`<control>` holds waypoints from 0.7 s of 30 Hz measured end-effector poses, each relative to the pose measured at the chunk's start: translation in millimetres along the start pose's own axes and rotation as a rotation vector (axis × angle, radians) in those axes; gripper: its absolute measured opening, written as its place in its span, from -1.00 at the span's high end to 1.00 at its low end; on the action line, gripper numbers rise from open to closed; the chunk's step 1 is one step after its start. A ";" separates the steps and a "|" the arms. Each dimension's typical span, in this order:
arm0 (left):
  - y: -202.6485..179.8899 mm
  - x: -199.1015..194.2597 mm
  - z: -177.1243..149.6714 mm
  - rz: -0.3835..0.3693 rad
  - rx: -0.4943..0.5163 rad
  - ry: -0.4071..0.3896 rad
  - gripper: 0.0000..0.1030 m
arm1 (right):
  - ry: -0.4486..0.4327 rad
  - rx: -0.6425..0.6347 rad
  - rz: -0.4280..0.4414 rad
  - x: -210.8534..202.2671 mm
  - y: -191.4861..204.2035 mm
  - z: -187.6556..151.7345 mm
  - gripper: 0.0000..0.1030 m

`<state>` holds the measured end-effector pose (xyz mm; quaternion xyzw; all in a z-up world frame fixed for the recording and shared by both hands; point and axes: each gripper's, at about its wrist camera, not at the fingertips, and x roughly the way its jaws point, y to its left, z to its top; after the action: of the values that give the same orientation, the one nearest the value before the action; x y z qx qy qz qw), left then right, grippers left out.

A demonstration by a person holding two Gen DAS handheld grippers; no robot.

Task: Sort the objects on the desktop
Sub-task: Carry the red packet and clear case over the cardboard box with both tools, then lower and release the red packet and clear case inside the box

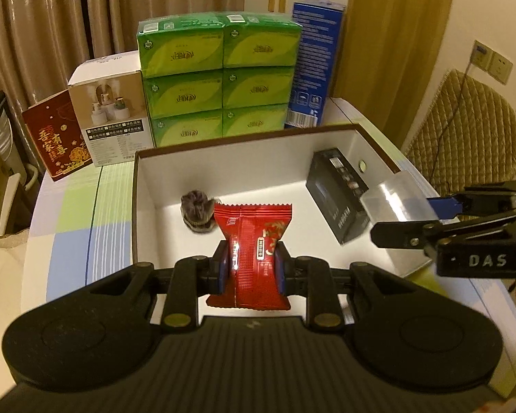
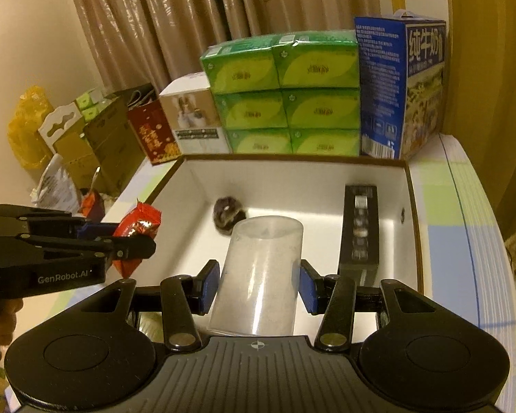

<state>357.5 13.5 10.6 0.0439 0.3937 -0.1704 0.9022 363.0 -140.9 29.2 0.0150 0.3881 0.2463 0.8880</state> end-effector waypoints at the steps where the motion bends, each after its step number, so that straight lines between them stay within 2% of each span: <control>1: 1.7 5.4 4.8 0.002 -0.004 0.002 0.58 | -0.001 0.000 -0.003 5.9 -2.0 5.3 0.11; 10: 11.7 64.0 41.5 0.006 -0.026 0.055 0.58 | 0.025 -0.018 -0.054 59.9 -23.5 46.2 0.11; 15: 20.4 99.0 55.2 -0.006 -0.056 0.091 0.58 | 0.061 -0.029 -0.064 91.1 -35.6 56.0 0.11; 21: 26.1 134.6 61.5 0.017 -0.049 0.139 0.58 | 0.103 -0.049 -0.078 119.1 -43.6 60.5 0.11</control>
<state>494.3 -11.8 -46.3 0.0368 0.4592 -0.1498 0.8749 492.5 -115.7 -19.3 -0.0344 0.4272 0.2216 0.8759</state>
